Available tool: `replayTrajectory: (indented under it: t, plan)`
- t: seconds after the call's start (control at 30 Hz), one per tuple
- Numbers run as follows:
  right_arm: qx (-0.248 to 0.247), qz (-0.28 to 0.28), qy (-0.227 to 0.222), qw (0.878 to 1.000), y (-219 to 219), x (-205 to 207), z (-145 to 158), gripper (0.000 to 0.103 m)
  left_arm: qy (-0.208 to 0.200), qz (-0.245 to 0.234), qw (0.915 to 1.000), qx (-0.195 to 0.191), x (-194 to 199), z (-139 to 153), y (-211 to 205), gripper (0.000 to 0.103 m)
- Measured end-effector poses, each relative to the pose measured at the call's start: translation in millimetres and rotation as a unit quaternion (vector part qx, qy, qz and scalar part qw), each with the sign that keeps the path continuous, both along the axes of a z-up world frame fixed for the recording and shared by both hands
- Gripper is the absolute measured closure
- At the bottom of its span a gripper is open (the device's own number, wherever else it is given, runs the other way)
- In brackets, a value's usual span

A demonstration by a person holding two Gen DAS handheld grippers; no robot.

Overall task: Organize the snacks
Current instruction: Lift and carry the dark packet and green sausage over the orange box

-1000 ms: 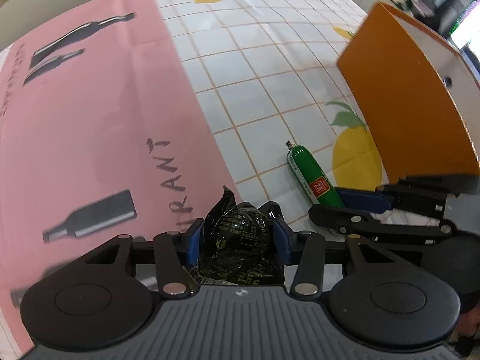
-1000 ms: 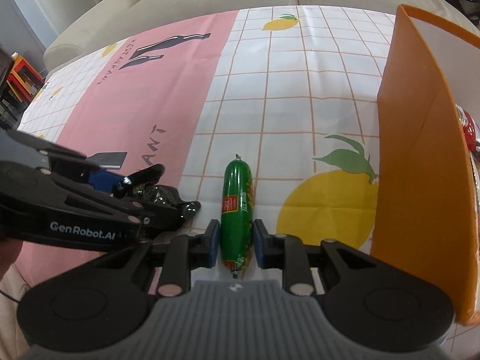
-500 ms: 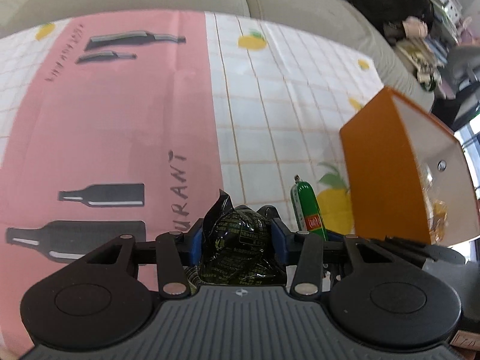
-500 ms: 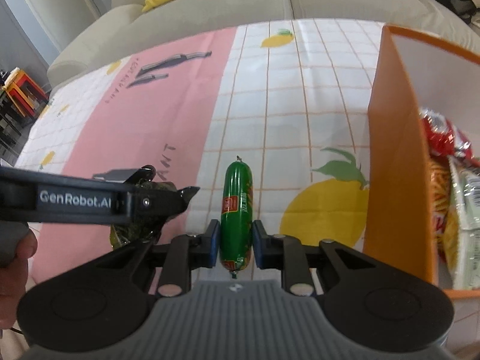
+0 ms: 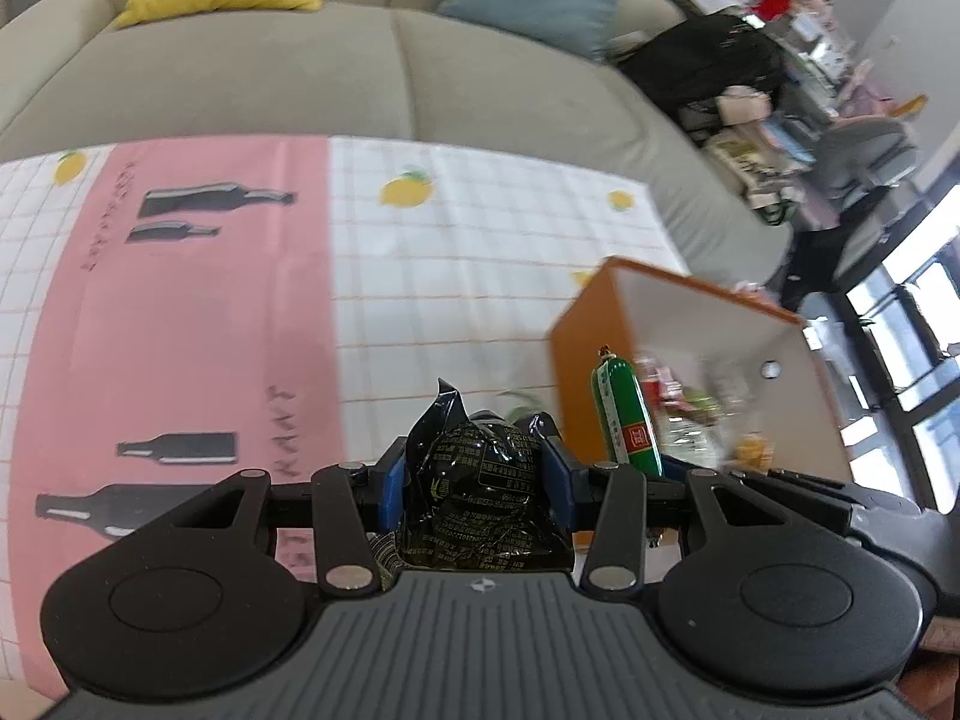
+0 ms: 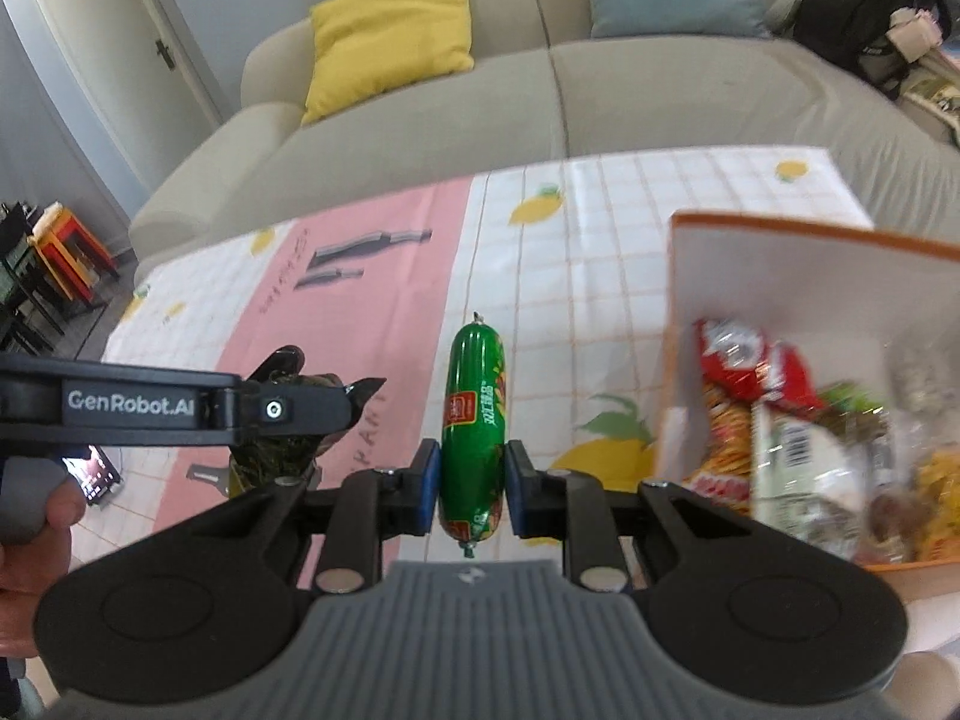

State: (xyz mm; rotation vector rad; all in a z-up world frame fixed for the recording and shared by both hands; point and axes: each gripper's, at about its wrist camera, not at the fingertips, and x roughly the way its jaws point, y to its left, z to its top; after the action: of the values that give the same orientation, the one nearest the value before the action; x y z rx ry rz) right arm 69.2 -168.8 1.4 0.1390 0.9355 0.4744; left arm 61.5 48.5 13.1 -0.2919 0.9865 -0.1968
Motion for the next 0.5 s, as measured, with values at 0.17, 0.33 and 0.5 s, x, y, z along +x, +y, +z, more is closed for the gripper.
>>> replayTrajectory:
  t: [0.17,0.33,0.5]
  plan:
    - [-0.016,-0.016,-0.023,0.999,-37.7,-3.2,26.9,0.083,-0.019,-0.036,0.9991,-0.008,2.6,20.7,-30.1,0.051]
    - [-0.033,-0.046,-0.032,0.998,-83.5,-0.5,44.0,0.083,-0.036,-0.083,0.9959,-0.005,11.9,37.7,-71.6,0.051]
    - [-0.072,-0.078,-0.045,0.993,-125.3,5.4,52.1,0.083,-0.041,-0.133,0.9903,0.002,28.3,44.3,-118.4,0.051]
